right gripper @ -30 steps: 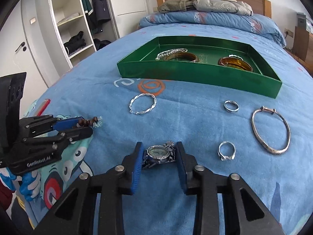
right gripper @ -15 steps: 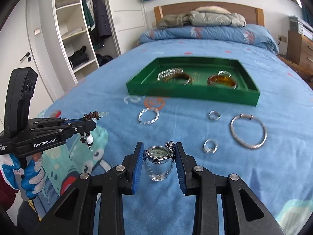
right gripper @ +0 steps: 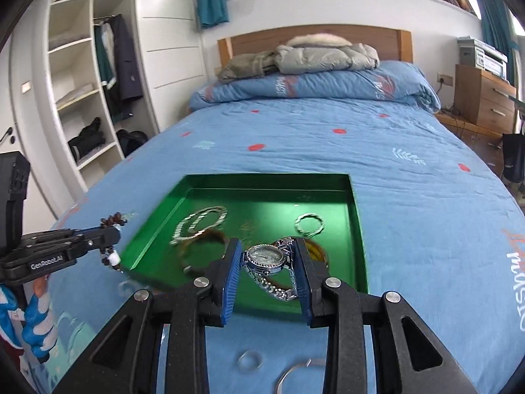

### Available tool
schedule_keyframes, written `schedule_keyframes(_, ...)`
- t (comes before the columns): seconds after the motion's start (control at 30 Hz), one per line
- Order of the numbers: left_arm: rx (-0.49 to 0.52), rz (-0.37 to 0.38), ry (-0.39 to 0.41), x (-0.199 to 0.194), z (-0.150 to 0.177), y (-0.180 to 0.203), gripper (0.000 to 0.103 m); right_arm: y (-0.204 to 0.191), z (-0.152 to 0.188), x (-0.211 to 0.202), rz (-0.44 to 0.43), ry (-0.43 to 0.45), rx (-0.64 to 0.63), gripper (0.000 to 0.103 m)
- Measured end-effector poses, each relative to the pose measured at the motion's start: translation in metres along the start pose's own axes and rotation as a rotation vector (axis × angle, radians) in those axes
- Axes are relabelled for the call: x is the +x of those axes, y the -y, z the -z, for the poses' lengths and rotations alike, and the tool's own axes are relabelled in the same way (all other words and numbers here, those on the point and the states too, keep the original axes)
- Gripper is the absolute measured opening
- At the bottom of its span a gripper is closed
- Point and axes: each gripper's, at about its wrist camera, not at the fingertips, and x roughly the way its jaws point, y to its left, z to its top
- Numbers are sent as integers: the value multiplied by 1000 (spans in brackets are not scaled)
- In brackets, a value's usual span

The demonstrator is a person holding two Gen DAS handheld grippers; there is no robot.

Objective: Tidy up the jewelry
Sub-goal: 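Carry the bead bracelet and watch into the green tray and lower them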

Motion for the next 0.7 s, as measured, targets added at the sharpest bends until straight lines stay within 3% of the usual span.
schedule_keyframes(0.23, -25, -43, -83, 50, 10, -7, 8, 30, 5, 64, 25, -135, 34, 32)
schedule_keyframes(0.57, 10, -77, -67, 50, 16, -3, 9, 11, 14, 79, 49, -184, -102, 32)
schedule_keyframes(0.7, -2, -67, -77, 48, 15, -5, 10, 11, 14, 75, 61, -183, -76, 40)
